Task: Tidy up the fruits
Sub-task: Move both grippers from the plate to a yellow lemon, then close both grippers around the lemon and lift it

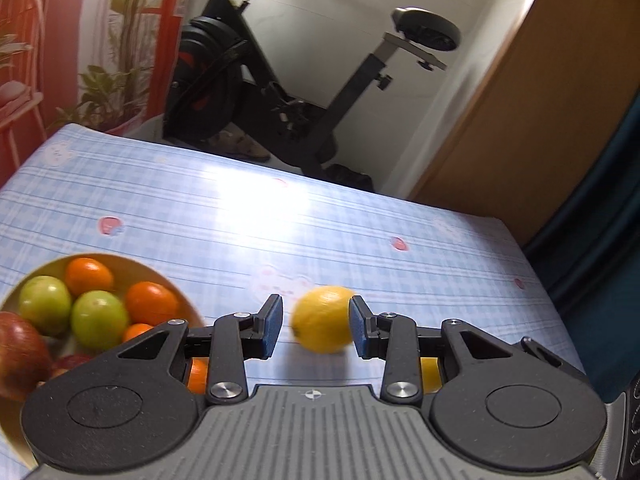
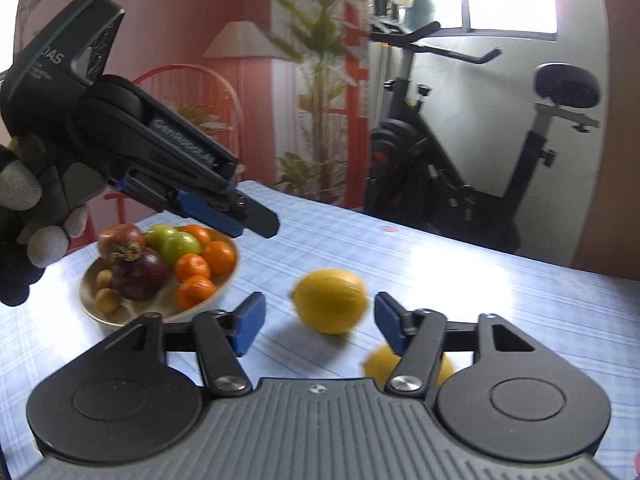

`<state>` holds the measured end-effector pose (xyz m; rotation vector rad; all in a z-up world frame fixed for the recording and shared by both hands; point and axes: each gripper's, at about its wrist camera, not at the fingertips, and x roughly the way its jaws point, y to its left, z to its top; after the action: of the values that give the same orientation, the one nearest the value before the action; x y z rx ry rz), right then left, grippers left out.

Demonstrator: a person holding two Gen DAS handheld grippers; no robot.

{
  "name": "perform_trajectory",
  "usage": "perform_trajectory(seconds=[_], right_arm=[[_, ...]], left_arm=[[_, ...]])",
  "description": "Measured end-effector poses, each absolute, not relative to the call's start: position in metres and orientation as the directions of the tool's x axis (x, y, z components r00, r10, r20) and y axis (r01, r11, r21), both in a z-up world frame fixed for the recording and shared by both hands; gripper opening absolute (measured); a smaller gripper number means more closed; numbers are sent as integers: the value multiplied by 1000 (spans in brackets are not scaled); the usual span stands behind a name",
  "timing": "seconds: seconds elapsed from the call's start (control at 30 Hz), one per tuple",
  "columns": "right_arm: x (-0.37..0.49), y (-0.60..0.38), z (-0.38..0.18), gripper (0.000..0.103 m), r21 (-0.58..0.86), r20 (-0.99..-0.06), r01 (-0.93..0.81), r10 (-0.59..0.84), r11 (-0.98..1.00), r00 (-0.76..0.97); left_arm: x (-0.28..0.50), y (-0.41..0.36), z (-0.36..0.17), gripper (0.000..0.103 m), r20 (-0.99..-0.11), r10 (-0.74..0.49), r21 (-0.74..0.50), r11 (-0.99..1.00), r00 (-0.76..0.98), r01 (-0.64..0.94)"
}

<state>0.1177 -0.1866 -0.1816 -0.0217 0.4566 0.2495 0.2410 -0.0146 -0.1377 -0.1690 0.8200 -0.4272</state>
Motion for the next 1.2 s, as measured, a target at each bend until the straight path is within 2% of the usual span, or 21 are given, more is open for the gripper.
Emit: perform_trajectory(seconds=[0.2, 0.53, 0.67, 0.73, 1.2], right_arm=[[108, -215, -194, 74, 45, -464, -177, 177, 983, 868], [109, -233, -215, 73, 75, -515, -164, 179, 984, 838], [110, -233, -217, 66, 89, -525, -199, 216, 976, 823], [113, -233, -217, 60, 97, -534, -216, 233, 972, 813], [124, -238, -220, 58, 130, -564, -261, 288, 956, 774]], left_arm=[[228, -45, -150, 38, -678, -478, -323, 876, 558, 358], [231, -72, -171, 38, -713, -520, -374, 850, 470, 372], [235, -79, -176, 38, -715, -538, -398, 838, 446, 373], [238, -80, -179, 38, -716, -544, -409, 834, 437, 369], [255, -87, -192, 41, -716, -566, -440, 820, 409, 366]])
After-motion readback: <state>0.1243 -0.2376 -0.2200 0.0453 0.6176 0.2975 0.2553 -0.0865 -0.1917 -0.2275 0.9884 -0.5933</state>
